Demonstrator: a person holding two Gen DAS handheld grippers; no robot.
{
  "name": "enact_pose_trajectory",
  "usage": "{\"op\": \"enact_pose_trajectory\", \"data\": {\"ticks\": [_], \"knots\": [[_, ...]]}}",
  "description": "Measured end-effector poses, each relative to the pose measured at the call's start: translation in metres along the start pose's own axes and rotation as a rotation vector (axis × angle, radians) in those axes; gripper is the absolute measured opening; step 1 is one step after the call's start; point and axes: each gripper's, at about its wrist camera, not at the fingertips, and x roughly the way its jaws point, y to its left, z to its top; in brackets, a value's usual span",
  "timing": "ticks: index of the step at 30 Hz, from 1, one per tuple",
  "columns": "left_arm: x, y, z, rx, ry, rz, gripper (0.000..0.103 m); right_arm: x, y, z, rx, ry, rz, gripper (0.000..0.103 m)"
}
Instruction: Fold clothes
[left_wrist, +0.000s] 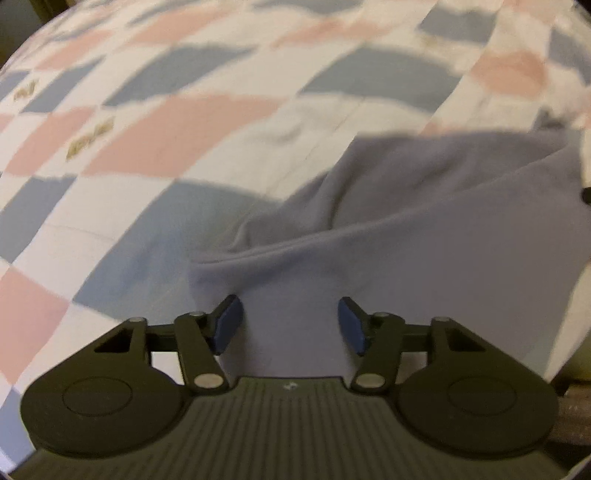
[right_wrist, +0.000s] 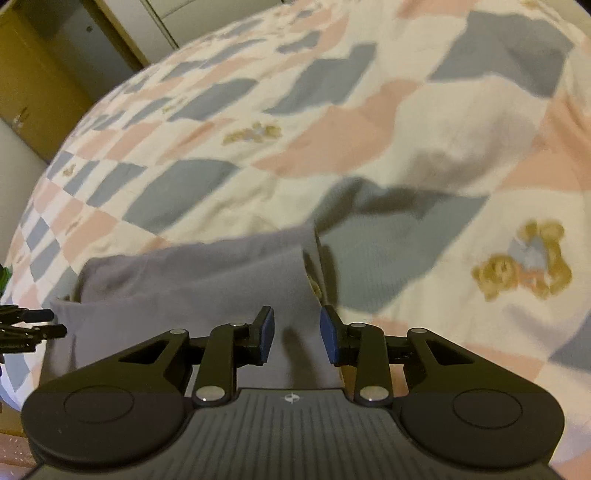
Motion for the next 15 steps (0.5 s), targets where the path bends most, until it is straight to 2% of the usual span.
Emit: {"op": "enact_pose_trajectory", "data": {"ticks": [2, 3, 8, 15], "knots": [[-0.013, -0.008, 0.006, 0.042, -0.010, 0.008, 0.053, 0.015, -0.002, -0.001, 0.004, 0.065, -0.040, 0.036], [-0.021, -0.011, 0.007, 0.065, -0.023, 0.013, 0.056, 0.014, -0.002, 0.000, 0.012, 0.061, -0.040, 0.036], [-0.050, -0.017, 0.023, 0.173, -0.045, 0.005, 0.059, -0.015, 0.007, 0.003, 0.043, -0.028, -0.018, 0.036], [-0.048, -0.007, 0.053, 0.371, -0.075, -0.099, 0.062, -0.051, 0.033, -0.023, 0.158, -0.106, -0.068, 0.038]]}}
